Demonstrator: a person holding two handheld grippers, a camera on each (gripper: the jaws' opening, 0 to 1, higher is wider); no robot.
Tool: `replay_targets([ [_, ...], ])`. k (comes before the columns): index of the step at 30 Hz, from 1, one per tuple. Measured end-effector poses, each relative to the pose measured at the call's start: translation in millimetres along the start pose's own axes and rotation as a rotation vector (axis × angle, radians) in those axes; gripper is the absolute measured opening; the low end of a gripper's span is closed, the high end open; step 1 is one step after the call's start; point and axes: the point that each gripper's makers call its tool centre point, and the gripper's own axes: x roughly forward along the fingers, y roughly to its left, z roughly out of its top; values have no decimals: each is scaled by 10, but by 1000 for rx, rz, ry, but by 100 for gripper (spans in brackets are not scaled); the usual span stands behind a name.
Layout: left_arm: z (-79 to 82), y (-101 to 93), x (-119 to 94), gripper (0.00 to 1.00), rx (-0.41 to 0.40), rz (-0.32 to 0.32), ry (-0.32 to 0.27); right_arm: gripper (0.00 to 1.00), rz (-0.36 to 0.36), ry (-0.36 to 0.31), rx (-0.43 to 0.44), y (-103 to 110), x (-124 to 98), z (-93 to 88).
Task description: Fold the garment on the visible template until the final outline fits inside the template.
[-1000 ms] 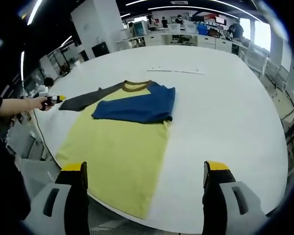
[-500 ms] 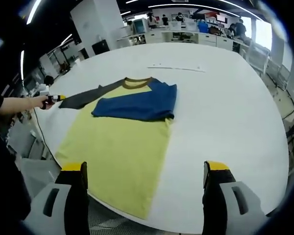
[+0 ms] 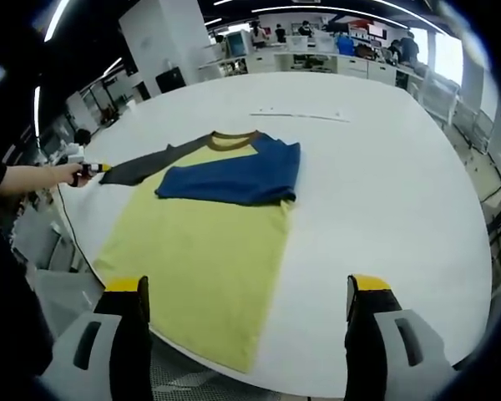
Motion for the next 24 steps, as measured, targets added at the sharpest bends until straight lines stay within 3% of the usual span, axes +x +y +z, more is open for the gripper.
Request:
replay_targets([
  [7, -13, -44, -9, 0, 10, -3, 3, 98, -2, -2, 0, -5, -3, 11],
  [16, 106, -104, -171, 0, 6, -13, -47, 98, -4, -20, 6, -27, -7, 38],
  [20, 203, -140, -278, 0, -91, -22, -99, 98, 5, -29, 4, -8, -7, 55],
  [24, 238, -205, -379, 0, -80, -25, -98, 98, 13, -40, 1, 17, -29, 58],
])
